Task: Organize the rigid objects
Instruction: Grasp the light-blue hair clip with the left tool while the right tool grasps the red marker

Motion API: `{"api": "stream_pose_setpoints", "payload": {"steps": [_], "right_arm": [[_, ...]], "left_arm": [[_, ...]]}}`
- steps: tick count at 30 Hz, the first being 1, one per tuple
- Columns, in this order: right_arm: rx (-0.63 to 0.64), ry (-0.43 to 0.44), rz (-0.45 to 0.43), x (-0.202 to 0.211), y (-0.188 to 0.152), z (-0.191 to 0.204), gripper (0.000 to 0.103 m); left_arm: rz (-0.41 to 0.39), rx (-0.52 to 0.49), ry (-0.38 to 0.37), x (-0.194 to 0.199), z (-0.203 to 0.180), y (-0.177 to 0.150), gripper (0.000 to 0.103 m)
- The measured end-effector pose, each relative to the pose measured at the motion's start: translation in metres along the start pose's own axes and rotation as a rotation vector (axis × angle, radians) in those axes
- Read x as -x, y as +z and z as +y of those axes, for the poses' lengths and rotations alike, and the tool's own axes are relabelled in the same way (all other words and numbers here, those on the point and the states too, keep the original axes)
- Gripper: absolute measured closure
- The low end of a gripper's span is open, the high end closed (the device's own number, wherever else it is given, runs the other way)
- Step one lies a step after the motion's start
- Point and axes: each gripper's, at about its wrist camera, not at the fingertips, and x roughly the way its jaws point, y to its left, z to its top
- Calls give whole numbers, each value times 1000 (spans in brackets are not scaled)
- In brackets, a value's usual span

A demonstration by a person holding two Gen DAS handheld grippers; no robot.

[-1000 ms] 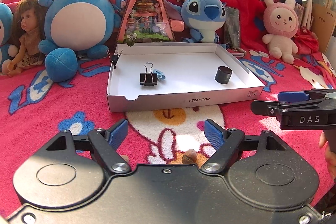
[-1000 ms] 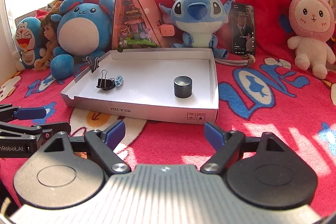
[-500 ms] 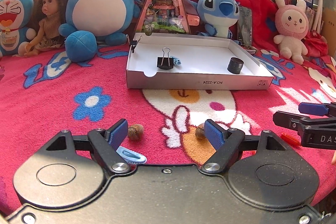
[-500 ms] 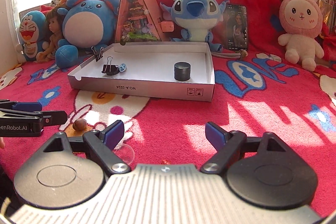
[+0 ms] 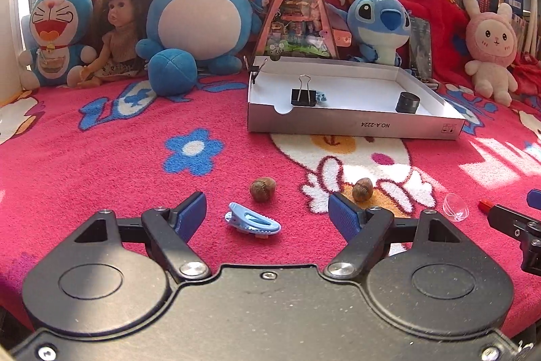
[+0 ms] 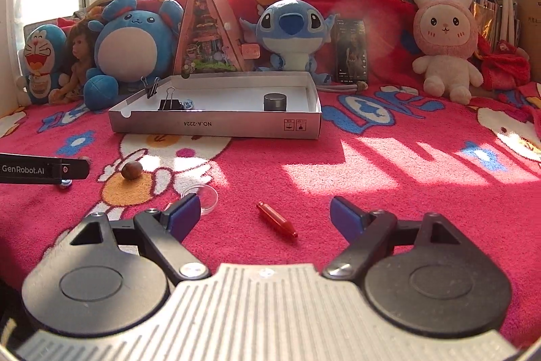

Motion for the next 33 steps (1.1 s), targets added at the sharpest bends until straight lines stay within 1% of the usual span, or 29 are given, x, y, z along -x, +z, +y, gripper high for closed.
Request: {"api": "stream_pose_setpoints", "payload": {"steps": [4,8,11,12,13,17,20,22,24,26,29,33], "right_arm": [[35,-20,6,3,-6,1,17],[43,-54,34,2,-10,-8,22],[24,-81,52,-2,-10,-16,24],[12,-93,62,-5,-10,-20,25],[5,-100,66,-6,-10,-22,25],[5,-150,72,-12,-10,-30,26],[4,-186,74,-17,-8,-36,26],[-15,-210,81,-20,-5,-40,26],[-46,-215,84,-20,-3,-42,26],[-69,-202,79,-17,-3,-41,26],[-109,-151,68,-11,-4,-33,26],[-106,-113,46,-10,-4,-14,26]], "left_arm": [[14,-26,41,-5,8,-5,27],[37,-16,53,-8,17,-10,29],[46,-2,47,-10,22,-12,32],[48,0,42,-10,22,-12,38],[50,-1,33,-10,22,-12,46],[46,-28,25,-10,16,-11,59],[39,-40,30,-12,13,-11,60],[38,-33,32,-13,13,-11,60],[37,-26,33,-14,13,-10,60],[35,-17,36,-15,13,-11,60],[22,-25,47,-16,9,-13,59],[10,-47,53,-18,5,-13,59]]}}
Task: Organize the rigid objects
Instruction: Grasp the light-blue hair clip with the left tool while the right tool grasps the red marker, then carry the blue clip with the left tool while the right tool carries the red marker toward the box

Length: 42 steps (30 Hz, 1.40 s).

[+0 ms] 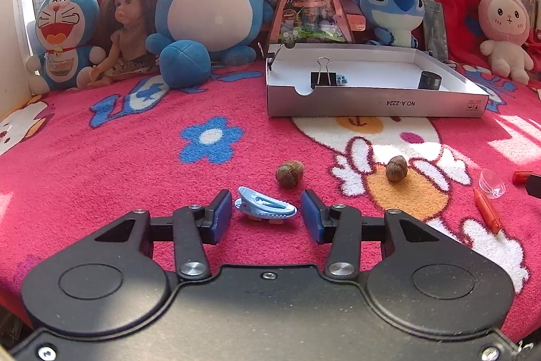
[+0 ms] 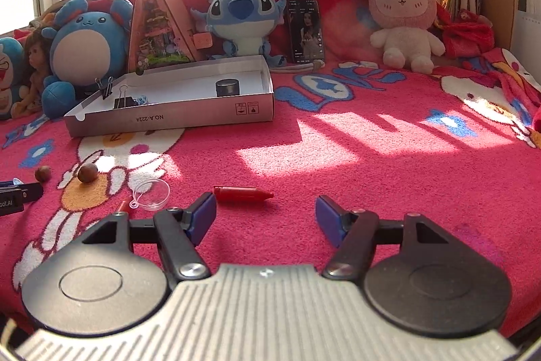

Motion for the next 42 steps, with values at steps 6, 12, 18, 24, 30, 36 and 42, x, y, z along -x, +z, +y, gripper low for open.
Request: {"api": "stream_pose_setpoints", "payload": {"steps": [6,12,18,24,30,36,42], "right_arm": [[-27,-31,-23,-12,3,15,25],[-29,-65,-26,-21,0,17,25],[-42,-64,-47,-20,-1,19,47],[-14,-53,-50,-22,0,22,54],[-16,-41,-83,-19,11,18,54],[-20,-16,-104,-21,28,14,54],[-44,55,-72,-33,55,11,54]], "left_arm": [[-14,-26,-7,0,1,-1,59],[-26,-45,-21,0,0,-4,66],[-42,-53,16,4,-10,-7,67],[-36,-11,-5,5,-6,1,67],[-74,0,-17,11,-6,19,67],[-106,17,-44,11,-6,47,67],[-107,29,-109,-1,-10,84,67]]}}
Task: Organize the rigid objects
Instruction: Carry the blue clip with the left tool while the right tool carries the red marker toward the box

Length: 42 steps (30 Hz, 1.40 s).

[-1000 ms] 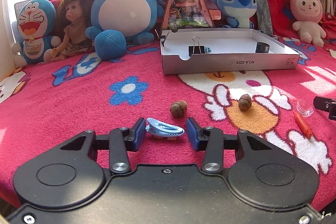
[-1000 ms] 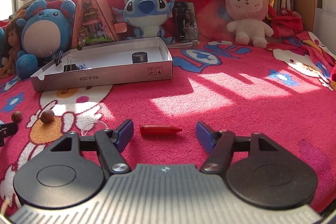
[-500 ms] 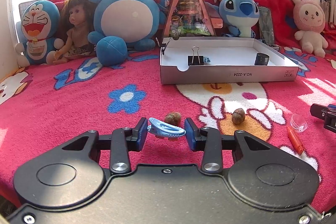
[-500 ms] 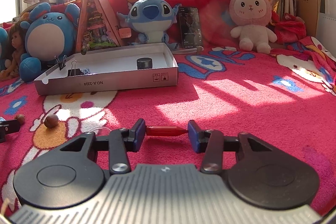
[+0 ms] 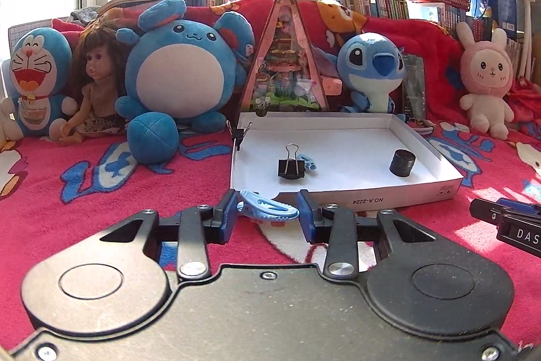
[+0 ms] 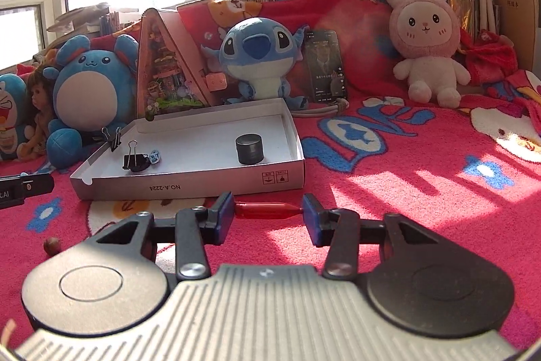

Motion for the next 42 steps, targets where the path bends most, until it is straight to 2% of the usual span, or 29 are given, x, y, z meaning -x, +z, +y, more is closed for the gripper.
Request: {"api": "stream_pose_setpoints", "payload": {"steps": [7,13,21,27,42], "right_arm": [[-8,68,28,-25,30,7,54],[-29,75,104,-61,54,4,54],[-20,62,197,-103,67,3,54],[-26,56,241,-123,65,3,54],[-13,45,268,-138,62,5,54]], "left_arm": [[34,35,-44,-34,-10,31,67],[125,69,-75,-70,-14,47,67],[220,87,-40,-113,-16,46,67],[241,77,-22,-128,-21,43,67],[258,58,10,-144,-27,36,67]]}}
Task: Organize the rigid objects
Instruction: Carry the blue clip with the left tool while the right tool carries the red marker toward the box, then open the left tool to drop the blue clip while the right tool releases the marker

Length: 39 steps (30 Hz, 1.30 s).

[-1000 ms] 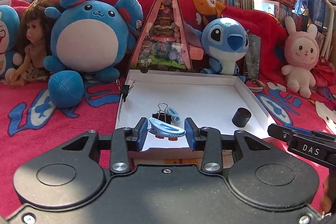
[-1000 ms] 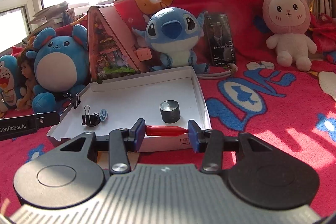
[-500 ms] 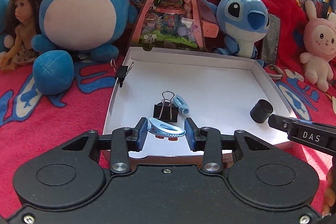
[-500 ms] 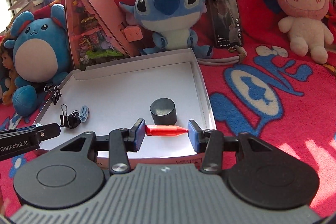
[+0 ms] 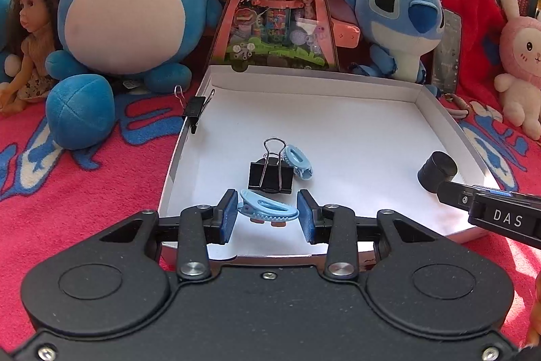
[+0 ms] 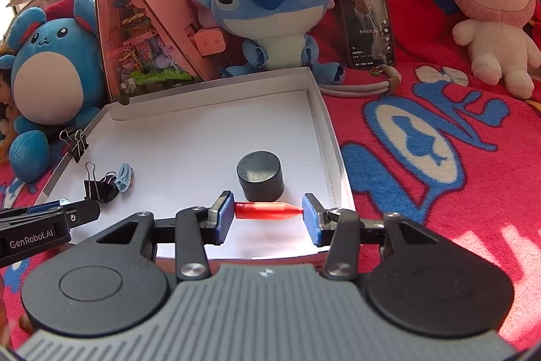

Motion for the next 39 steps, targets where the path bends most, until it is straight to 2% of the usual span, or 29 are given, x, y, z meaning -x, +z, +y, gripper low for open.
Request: {"api": "stream_pose_setpoints", "payload": {"steps": [18,24,26,39], "right_arm": [[28,-27,9,-9,-1,5,53],[35,-31,2,-9,-2,6,47],[36,-31,1,-8,-2,5,40],[91,-31,-35,16,-9,7,32]], "left_arm": [[3,-10,24,-10,-5,-4,66],[-1,-17,20,-7,-6,-4,66],[-3,-22,17,-5,-6,-4,61],[-46,-65,-24,30,-5,-11,47]]}}
